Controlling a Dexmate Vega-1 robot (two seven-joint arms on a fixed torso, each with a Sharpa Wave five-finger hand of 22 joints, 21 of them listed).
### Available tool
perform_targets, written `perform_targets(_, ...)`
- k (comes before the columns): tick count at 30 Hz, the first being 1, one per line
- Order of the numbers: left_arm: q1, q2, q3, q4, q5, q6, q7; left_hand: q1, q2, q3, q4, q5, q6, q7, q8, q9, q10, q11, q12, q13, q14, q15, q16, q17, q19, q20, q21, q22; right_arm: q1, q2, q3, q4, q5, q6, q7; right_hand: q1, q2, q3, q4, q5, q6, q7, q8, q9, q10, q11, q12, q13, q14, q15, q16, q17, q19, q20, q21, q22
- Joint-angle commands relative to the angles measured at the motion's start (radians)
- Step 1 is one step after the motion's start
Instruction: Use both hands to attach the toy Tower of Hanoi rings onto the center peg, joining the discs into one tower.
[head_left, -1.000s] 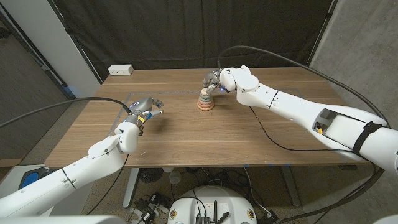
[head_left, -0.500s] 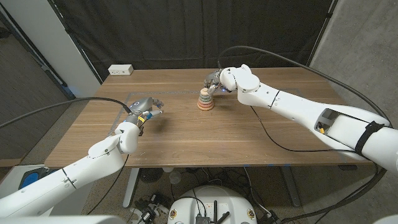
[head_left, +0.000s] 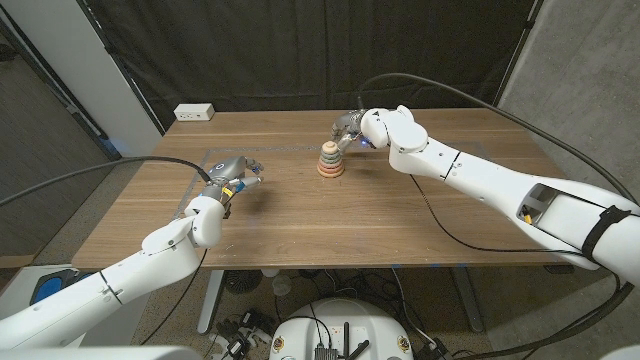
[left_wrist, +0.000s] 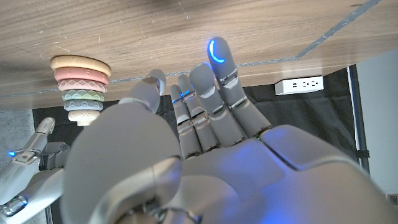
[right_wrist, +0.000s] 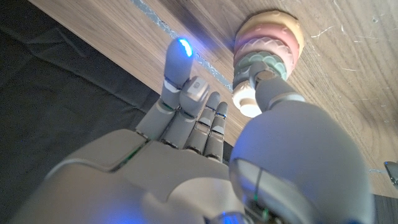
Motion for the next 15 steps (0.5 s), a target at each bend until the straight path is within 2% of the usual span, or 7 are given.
perform_targets(1, 0.003, 0.0, -0.006, 0.009, -0.012, -0.016, 0.005, -0.007, -0.005, 0.009, 0.0, -0.001, -0.009, -0.003, -0.003, 0.005, -0.004, 0.001, -0.002, 0.004, -0.001, -0.004, 0.011, 0.005, -0.009, -0.103, 0.007, 0.002, -0.113, -0.081, 0.084, -0.147, -0.04, -0.051, -0.066, 0.006, 0.002, 0.01, -0.001, -0.001, 0.021, 0.001, 0.008, 0.0, 0.018, -0.008, 0.011, -0.004, -0.002, -0.06, -0.001, 0.003, -0.004, -0.043, -0.002, 0.002)
perform_targets(15, -0.003, 0.005, -0.011, -0.02, -0.003, 0.007, -0.003, -0.008, -0.008, 0.01, 0.0, 0.0, -0.031, 0.0, -0.009, 0.005, -0.031, 0.002, -0.01, 0.0, -0.001, -0.004, 0.012, 0.004, -0.008, -0.103, 0.009, 0.002, -0.289, -0.175, 0.211, -0.297, -0.053, -0.112, -0.202, 0.016, 0.022, 0.017, -0.001, 0.001, 0.072, -0.007, 0.026, -0.001, 0.075, -0.015, 0.025, -0.018, 0.012, -0.06, 0.009, 0.007, -0.002, -0.043, 0.009, 0.007)
